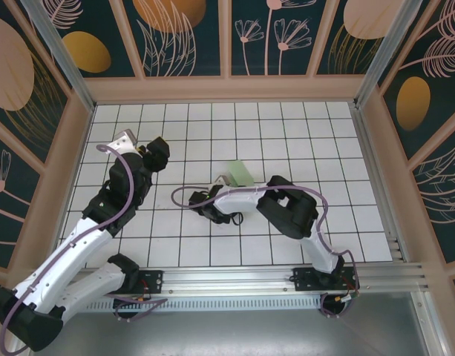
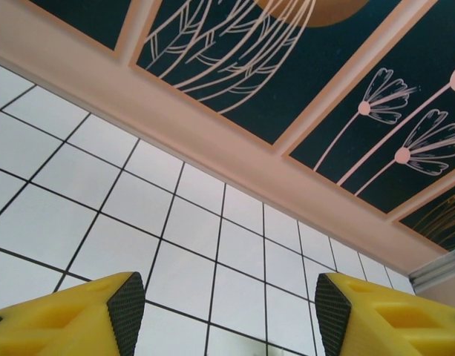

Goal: Fold a paper plane with a square sheet of paper (fold left side to right side)
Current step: Turn over the paper at the center of the table, then fold the wing for the fifth time at the center of the table.

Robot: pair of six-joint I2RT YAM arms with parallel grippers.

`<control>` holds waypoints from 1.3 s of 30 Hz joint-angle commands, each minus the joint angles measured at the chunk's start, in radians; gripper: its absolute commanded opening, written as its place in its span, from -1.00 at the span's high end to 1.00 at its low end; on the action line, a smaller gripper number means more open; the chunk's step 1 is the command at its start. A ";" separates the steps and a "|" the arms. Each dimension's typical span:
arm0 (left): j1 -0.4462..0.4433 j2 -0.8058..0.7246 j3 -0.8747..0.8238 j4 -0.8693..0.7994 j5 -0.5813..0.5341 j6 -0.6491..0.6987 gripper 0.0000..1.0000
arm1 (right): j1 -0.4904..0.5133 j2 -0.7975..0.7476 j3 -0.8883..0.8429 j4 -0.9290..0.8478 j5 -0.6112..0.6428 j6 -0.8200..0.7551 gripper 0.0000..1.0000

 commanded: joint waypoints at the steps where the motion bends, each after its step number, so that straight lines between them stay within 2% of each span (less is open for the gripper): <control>1: -0.002 0.012 0.006 0.000 0.030 -0.003 -0.30 | 0.016 -0.066 -0.018 0.065 -0.148 -0.028 0.12; 7: 0.000 0.027 0.003 0.002 0.060 -0.007 -0.32 | 0.027 -0.243 -0.096 0.175 -0.326 -0.056 -0.45; 10: -0.001 0.046 -0.013 0.020 0.104 -0.030 -0.35 | 0.012 -0.366 -0.147 0.218 -0.378 -0.052 -0.58; 15: 0.000 0.121 -0.045 0.079 0.224 -0.077 -0.37 | -0.078 -0.581 -0.235 0.276 -0.443 -0.035 -0.59; 19: 0.001 0.249 -0.046 0.173 0.417 -0.104 -0.39 | -0.211 -0.794 -0.355 0.419 -0.555 -0.044 -0.59; 25: -0.003 0.548 -0.018 0.369 0.727 -0.172 -0.40 | -0.506 -1.065 -0.601 0.735 -0.952 -0.029 -0.64; 28: -0.007 0.669 -0.011 0.467 0.798 -0.222 -0.40 | -0.623 -1.117 -0.680 0.827 -1.108 0.001 -0.65; 30: -0.008 0.739 -0.005 0.516 0.827 -0.243 -0.40 | -0.674 -1.127 -0.714 0.853 -1.170 0.018 -0.65; 39: -0.030 0.956 0.073 0.591 0.900 -0.285 -0.22 | -0.737 -1.130 -0.780 0.875 -1.241 0.034 -0.64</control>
